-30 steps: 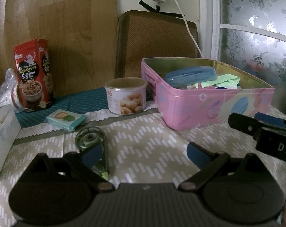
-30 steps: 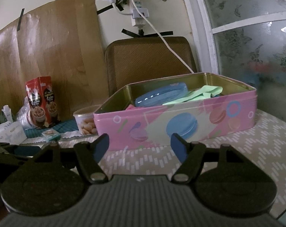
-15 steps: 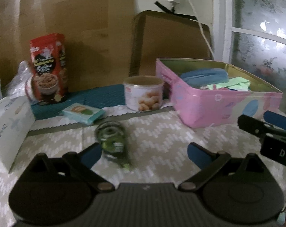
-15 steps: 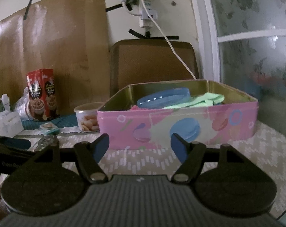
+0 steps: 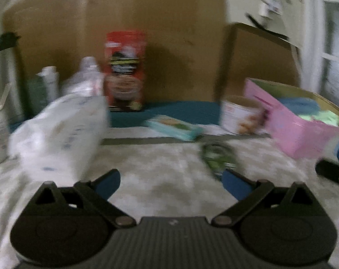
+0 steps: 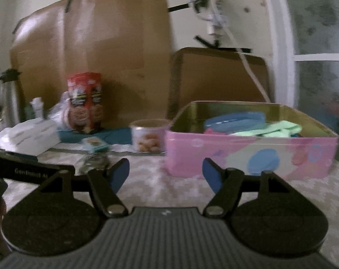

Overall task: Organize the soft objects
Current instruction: 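Reach the right tool to the green correction tape and grasp it, then lift the correction tape and carry it over the pink tin, then lower the correction tape into the pink tin and open the right tool, then withdraw the right tool from the tin toward the teal card box, then grasp the small teal-and-white card box with the right tool, then carry the card box into the pink tin and open the right tool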

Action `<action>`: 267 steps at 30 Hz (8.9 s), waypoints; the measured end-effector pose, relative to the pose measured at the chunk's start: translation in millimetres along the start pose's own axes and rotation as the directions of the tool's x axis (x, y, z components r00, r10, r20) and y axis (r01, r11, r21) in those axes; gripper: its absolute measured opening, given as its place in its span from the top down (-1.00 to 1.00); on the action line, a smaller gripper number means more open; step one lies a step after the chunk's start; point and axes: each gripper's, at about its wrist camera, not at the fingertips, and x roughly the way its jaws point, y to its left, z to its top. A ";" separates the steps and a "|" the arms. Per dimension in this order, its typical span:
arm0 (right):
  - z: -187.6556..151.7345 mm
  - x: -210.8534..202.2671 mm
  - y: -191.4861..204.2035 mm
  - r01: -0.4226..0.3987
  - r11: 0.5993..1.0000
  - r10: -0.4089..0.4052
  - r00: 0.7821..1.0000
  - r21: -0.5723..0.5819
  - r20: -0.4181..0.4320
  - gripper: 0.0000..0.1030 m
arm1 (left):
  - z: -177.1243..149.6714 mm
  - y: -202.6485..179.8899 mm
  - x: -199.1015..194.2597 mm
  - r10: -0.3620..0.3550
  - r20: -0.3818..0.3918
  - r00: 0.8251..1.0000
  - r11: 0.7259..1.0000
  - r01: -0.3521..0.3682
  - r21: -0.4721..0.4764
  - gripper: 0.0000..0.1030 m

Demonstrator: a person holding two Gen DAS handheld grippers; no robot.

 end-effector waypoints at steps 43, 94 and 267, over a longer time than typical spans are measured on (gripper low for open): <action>-25.6 -4.2 -21.7 -0.161 0.984 0.139 0.958 -0.072 -0.250 0.16 | -0.7 -52.1 9.5 -0.095 -0.128 0.987 0.991 0.105 0.078 -0.99; -36.1 -73.4 -124.0 -0.026 0.991 0.026 1.000 0.130 -0.003 0.22 | 42.0 -273.3 4.5 -0.517 -0.355 0.779 0.769 0.605 0.208 -0.08; 46.4 56.9 -143.9 -0.077 0.958 0.087 0.996 0.277 -0.022 0.14 | 132.8 -237.2 128.9 -0.473 -0.292 0.831 0.866 0.500 0.019 0.19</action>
